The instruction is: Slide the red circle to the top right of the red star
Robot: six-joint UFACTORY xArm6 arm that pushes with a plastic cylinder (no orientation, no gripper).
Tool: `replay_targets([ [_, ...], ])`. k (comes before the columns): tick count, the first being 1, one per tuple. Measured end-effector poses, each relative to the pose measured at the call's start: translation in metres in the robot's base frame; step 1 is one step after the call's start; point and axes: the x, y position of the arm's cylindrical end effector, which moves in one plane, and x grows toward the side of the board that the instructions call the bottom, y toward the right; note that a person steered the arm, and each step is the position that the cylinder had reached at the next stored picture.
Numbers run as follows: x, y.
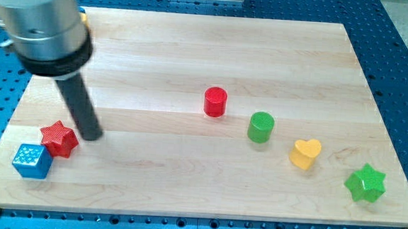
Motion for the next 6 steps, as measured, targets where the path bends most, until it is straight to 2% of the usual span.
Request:
replay_targets([
  [1,-0.065,0.037],
  [2,-0.122,0.099],
  [3,-0.12,0.203],
  [4,-0.086,0.222],
  [6,-0.039,0.035],
])
